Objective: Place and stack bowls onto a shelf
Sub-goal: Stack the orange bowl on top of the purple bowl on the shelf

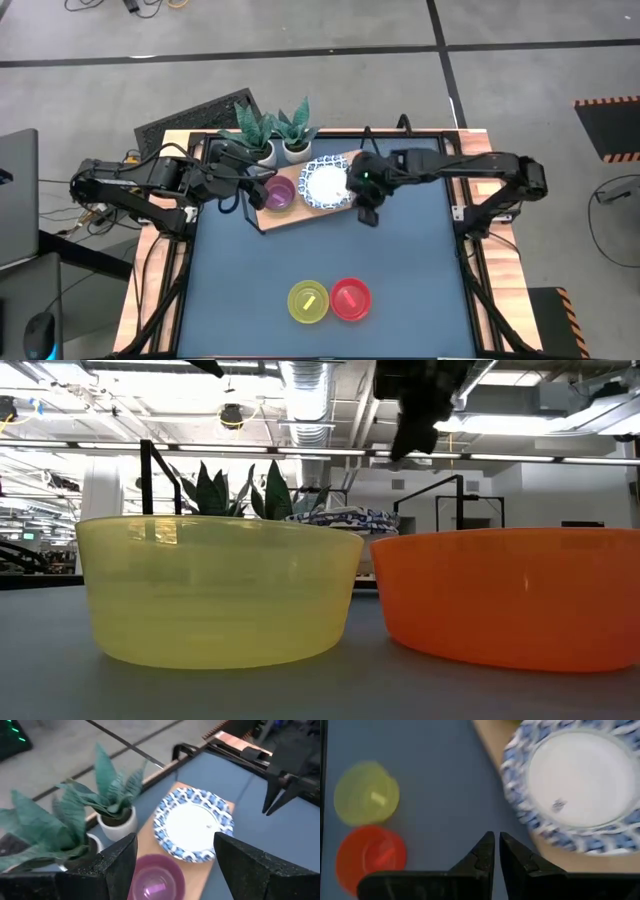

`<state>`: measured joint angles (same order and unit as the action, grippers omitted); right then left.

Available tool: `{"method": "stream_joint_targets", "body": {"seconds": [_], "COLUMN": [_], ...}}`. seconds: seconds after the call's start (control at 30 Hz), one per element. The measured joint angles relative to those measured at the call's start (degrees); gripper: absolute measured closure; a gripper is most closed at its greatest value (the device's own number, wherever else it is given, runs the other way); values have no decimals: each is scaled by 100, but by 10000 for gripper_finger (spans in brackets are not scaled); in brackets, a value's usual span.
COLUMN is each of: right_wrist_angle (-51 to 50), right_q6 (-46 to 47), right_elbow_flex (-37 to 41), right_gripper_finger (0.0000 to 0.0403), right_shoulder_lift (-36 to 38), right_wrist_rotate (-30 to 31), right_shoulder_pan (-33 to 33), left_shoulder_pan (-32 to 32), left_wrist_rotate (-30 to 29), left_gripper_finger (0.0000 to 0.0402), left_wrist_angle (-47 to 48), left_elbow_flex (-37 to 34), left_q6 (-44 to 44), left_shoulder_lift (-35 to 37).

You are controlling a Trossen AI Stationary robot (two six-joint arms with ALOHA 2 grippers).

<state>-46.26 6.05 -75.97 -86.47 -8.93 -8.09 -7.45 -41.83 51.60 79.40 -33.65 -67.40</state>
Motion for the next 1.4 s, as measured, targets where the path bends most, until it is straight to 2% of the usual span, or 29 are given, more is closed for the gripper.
{"method": "stream_joint_targets", "body": {"seconds": [0.13,0.37,0.53,0.63,0.8,1.03,1.2,1.4], "right_wrist_angle": [-203,75,764,1153,1671,1873,1871,1561], "right_q6": [-44,137,723,1071,1660,1970,2207,2311], "right_elbow_flex": [163,522,693,685,693,632,637,641], "right_gripper_finger": [326,250,214,212,221,225,225,225], "right_shoulder_lift": [-59,-301,-289,-290,-525,-1128,-1441,-1838], "right_wrist_rotate": [0,-24,254,805,1407,1529,1462,1261], "right_shoulder_pan": [363,1086,1521,1875,2410,2880,3022,3154], "left_shoulder_pan": [-2,-70,-518,-934,-1658,-2576,-2950,-3312], "left_wrist_rotate": [596,1918,2233,2148,1379,430,313,-110], "left_gripper_finger": [154,154,154,154,154,154,154,154], "left_wrist_angle": [34,290,499,563,722,906,1029,1141], "left_elbow_flex": [0,-2,-4,-4,-4,0,-4,-11], "left_q6": [-5,-231,-321,-260,-516,-855,-1122,-1384], "left_shoulder_lift": [0,0,116,289,645,784,671,605]}}
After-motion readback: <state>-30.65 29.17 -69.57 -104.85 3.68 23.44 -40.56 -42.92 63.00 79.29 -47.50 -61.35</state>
